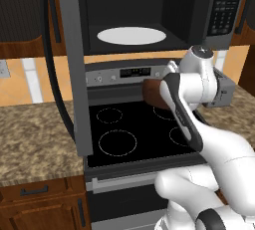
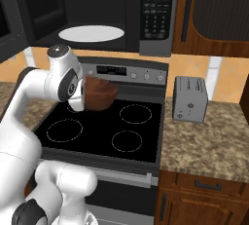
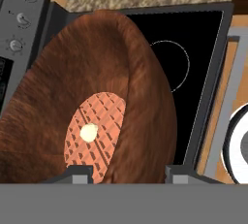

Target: Open the microwave, place the bowl with waffle inside the microwave, then close the microwave door and turn it on.

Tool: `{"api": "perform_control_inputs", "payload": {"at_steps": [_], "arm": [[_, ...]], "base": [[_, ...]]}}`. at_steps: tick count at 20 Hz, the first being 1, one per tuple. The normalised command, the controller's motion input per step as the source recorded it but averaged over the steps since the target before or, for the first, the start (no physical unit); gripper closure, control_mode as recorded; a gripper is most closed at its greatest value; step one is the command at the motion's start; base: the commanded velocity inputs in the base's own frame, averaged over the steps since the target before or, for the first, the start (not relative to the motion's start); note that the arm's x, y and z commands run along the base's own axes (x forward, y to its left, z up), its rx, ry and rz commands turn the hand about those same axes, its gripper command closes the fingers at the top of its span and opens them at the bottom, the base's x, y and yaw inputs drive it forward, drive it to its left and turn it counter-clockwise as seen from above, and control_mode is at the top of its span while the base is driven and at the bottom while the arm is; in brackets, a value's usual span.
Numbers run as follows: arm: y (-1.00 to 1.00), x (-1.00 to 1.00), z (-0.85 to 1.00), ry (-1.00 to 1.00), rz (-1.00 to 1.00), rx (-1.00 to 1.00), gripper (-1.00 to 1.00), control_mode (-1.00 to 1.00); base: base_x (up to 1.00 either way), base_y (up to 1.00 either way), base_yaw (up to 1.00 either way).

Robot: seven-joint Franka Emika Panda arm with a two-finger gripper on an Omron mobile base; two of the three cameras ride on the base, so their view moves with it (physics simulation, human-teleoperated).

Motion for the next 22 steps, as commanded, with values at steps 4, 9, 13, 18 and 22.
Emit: {"api": "perform_control_inputs", "payload": {"at_steps": [4, 9, 13, 18, 22], "arm": [[-0.18, -0.44, 0.64, 0.00, -0.05, -0.01, 1.00, -1.00], [-0.03, -0.15, 0.62, 0.00, -0.01, 0.00, 1.00, -1.00], [0.00, -0.02, 0.59, 0.00, 0.00, 0.00, 1.00, -1.00], [0.00, -0.26, 0.45, -0.13, 0.00, -0.01, 1.00, -1.00], [0.00, -0.35, 0.49, -0.27, 0.01, -0.01, 1.00, -1.00]], "base": [[0.00, 0.00, 0.00], [0.00, 0.00, 0.00], [0.00, 0.00, 0.00], [0.00, 0.00, 0.00], [0.00, 0.00, 0.00]]}}
